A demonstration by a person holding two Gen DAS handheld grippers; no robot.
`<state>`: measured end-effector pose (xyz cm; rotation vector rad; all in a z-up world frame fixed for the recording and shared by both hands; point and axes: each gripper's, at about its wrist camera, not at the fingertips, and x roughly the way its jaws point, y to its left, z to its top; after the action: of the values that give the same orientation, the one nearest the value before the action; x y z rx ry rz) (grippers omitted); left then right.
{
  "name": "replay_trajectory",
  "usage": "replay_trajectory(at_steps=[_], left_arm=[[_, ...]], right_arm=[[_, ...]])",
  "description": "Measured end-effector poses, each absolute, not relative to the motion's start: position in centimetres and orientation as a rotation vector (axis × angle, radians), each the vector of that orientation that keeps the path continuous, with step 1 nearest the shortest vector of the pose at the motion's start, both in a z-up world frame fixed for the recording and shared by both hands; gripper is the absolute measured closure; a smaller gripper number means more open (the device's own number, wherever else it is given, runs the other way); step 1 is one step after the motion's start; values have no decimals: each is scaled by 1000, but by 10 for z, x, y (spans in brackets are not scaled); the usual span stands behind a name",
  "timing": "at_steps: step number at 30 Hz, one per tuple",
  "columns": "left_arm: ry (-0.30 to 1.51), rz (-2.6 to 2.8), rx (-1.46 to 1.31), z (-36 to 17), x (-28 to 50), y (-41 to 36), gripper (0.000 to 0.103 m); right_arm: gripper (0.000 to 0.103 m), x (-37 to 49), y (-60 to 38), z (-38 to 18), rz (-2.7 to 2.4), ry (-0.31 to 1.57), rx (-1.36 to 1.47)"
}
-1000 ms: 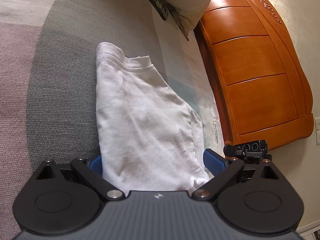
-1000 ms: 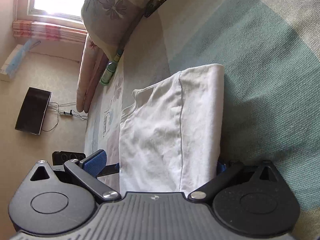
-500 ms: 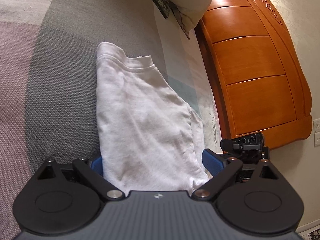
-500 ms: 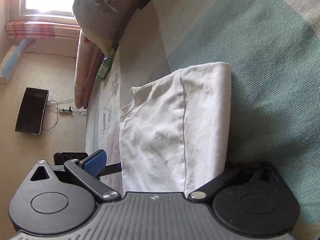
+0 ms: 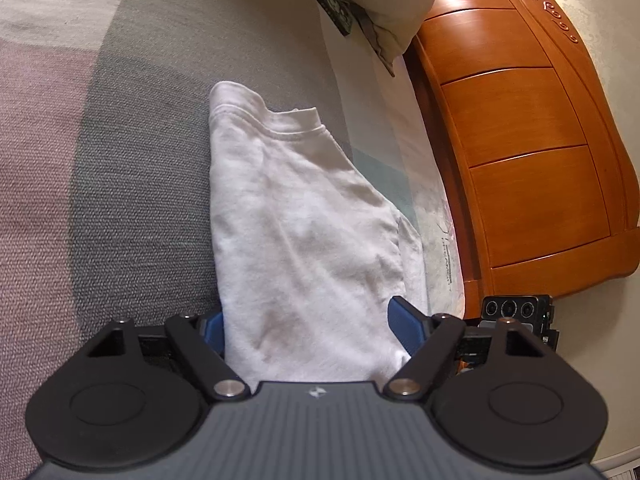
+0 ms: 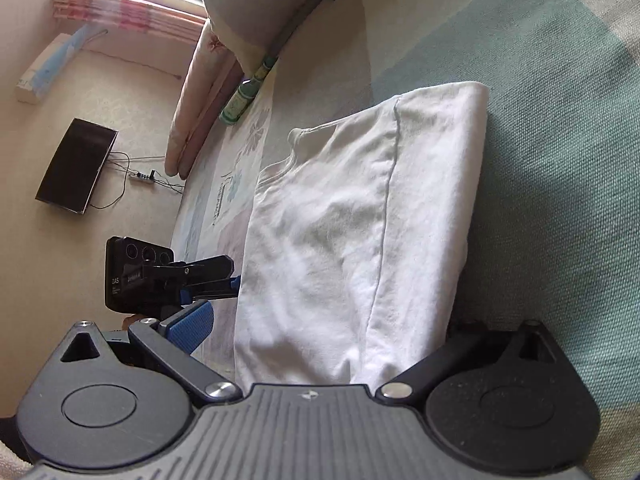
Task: Fold clothes
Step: 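Close both grippers on the shirt edge and lift it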
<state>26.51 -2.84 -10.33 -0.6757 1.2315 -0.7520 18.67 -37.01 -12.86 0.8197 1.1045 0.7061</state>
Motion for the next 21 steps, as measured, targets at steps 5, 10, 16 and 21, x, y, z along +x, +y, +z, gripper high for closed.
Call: replay_trajectory(at_steps=[5,10,16,21], left_arm=[[1217,-738,-551,-92,263,-43,33],[1201,-699,-606,-102,261,-29,60],[1188,-689,-597,-99,261,-33,64],[1191,-741,-623,-103,258,-31,43]], right_arm=[[12,188,-382,-135,668,1095,849],[81,184,-403,-154,581,1076,939],[89,182,-398,-154,519,1076,932],[88,181,-394,-152,500,1056,917]])
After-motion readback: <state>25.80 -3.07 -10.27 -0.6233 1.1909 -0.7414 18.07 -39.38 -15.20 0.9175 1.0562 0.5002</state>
